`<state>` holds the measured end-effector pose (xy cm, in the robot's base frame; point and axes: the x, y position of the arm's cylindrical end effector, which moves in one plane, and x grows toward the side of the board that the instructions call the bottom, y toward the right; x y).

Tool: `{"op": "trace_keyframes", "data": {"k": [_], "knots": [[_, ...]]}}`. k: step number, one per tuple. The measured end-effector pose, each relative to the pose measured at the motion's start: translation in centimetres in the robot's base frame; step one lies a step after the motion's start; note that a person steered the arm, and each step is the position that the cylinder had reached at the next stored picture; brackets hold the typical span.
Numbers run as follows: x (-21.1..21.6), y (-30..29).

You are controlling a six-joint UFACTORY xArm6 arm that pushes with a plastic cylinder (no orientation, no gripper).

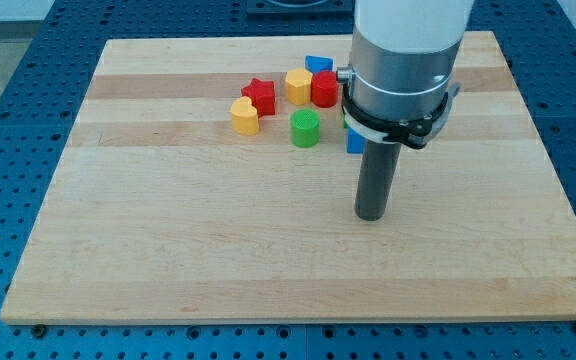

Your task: Place your arm diagonally top right to the green star

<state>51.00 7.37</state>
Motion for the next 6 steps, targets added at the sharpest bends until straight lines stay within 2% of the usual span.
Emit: {"op": "trace_keyframes", "data": {"k": [1, 2, 3, 5, 6], "knots": [[0.0, 1.5], [-2.1, 8.2], [-7.1, 12.1], [-17.6, 12.8], [-20.4, 8.6]]}}
